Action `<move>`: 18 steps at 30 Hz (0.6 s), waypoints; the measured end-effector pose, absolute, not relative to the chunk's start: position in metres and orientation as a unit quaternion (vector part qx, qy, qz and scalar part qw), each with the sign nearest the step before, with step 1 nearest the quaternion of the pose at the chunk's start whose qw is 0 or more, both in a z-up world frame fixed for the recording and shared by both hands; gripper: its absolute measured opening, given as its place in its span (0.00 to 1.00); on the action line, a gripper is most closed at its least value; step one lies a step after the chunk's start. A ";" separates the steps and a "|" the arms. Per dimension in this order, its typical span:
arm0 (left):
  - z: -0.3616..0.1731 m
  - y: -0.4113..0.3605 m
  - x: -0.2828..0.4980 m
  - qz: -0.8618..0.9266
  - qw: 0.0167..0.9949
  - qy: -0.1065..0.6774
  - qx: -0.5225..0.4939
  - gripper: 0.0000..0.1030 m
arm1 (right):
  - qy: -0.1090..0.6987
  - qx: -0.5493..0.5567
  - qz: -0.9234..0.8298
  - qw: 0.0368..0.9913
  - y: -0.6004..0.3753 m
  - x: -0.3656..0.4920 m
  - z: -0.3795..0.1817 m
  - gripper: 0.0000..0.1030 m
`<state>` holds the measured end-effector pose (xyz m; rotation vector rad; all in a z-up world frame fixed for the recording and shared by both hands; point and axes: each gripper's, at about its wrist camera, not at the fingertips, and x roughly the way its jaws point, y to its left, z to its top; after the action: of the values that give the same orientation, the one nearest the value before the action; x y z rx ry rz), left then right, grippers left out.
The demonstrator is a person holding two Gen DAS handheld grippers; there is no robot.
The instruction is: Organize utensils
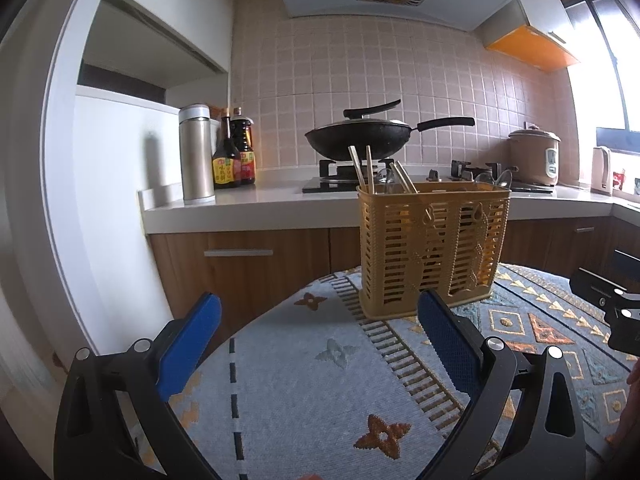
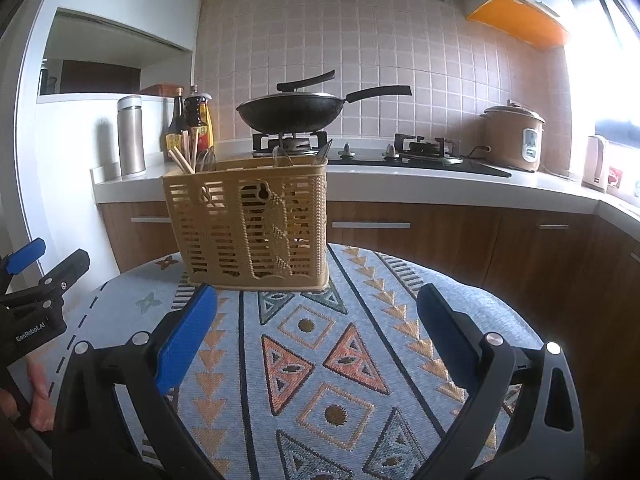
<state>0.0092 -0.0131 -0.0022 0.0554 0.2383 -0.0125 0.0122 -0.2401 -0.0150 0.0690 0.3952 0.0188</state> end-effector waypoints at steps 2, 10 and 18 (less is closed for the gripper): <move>-0.002 -0.013 0.009 -0.006 0.992 0.119 0.028 0.93 | 0.196 0.034 0.009 0.980 -0.240 0.012 -0.015 0.93; -0.002 -0.014 0.009 -0.006 0.992 0.119 0.029 0.93 | 0.200 0.034 0.009 0.979 -0.240 0.014 -0.016 0.93; -0.002 -0.014 0.009 -0.006 0.992 0.120 0.030 0.93 | 0.203 0.026 0.010 0.979 -0.235 0.016 -0.018 0.93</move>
<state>0.0092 -0.0141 -0.0022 0.0610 0.2403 -0.0126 0.0158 -0.2353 -0.0180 0.0533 0.4088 0.0207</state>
